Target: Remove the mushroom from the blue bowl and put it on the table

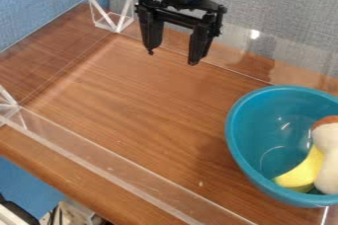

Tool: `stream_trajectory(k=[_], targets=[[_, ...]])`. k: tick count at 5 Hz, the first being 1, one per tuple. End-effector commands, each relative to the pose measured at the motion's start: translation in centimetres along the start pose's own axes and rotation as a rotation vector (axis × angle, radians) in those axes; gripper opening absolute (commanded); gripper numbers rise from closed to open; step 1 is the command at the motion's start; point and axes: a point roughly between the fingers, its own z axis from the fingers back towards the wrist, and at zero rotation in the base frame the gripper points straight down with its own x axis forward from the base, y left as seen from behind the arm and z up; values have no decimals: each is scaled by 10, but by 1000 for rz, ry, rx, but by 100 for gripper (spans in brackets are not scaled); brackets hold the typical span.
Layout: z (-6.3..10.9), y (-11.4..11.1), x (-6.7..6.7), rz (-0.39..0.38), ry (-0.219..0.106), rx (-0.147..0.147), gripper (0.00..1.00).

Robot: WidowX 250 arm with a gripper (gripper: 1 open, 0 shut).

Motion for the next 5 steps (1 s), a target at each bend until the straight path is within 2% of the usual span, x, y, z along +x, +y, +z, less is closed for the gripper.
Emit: stream_trajectory(k=[1, 2, 3, 4, 5], targets=[[-2, 0, -3, -70, 27, -1, 100], [-4, -28, -8, -152, 48, -4, 100], [-3, -79, -12, -260, 47, 1, 100], [7, -118, -6, -392, 38, 13, 100], [6, -140, 1, -495, 39, 7, 100]])
